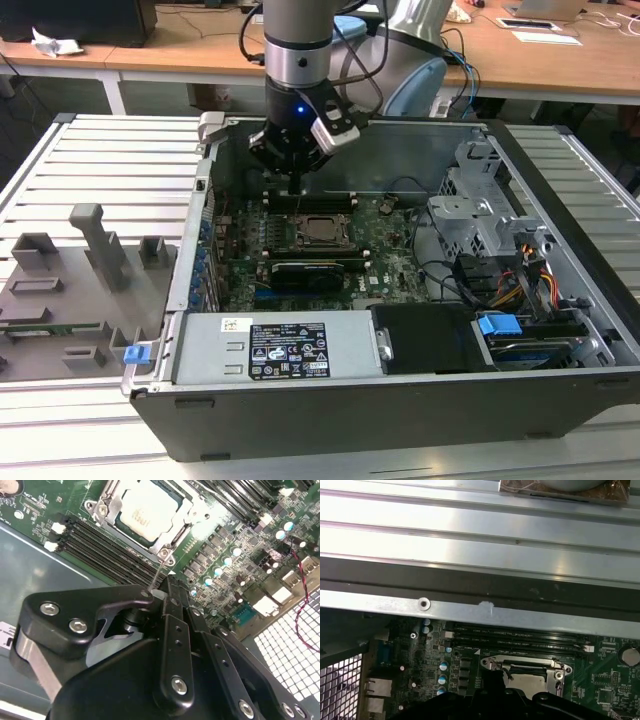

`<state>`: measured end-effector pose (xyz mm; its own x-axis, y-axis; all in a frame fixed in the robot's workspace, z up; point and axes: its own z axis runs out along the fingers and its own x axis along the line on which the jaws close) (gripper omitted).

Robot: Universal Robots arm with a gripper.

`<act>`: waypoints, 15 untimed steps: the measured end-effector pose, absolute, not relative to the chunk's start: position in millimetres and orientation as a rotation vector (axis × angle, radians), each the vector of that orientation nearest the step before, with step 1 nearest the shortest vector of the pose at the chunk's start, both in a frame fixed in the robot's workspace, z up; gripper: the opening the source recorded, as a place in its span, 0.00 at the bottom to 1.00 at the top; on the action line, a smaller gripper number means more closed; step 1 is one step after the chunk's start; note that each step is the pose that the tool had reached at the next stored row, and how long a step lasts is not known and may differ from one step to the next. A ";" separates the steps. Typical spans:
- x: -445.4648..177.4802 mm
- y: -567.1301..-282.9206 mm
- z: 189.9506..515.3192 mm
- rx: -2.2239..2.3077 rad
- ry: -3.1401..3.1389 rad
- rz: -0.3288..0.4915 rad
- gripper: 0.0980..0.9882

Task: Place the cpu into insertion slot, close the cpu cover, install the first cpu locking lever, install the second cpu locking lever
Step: 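Install the first cpu locking lever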

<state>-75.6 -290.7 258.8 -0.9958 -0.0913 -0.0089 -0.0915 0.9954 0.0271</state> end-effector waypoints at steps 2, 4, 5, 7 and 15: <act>-73.4 -290.6 258.7 -0.143 3.130 0.043 0.01; -70.4 -290.6 258.6 -0.143 3.130 0.043 0.01; -68.5 -290.6 258.6 -0.143 3.130 0.043 0.01; -64.2 -290.7 258.3 -0.143 3.130 0.043 0.01; -60.4 -291.2 250.8 -0.081 3.128 0.106 0.01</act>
<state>-60.4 -291.2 250.8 -0.9986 -0.0514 -0.0125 -0.0521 0.9964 0.0673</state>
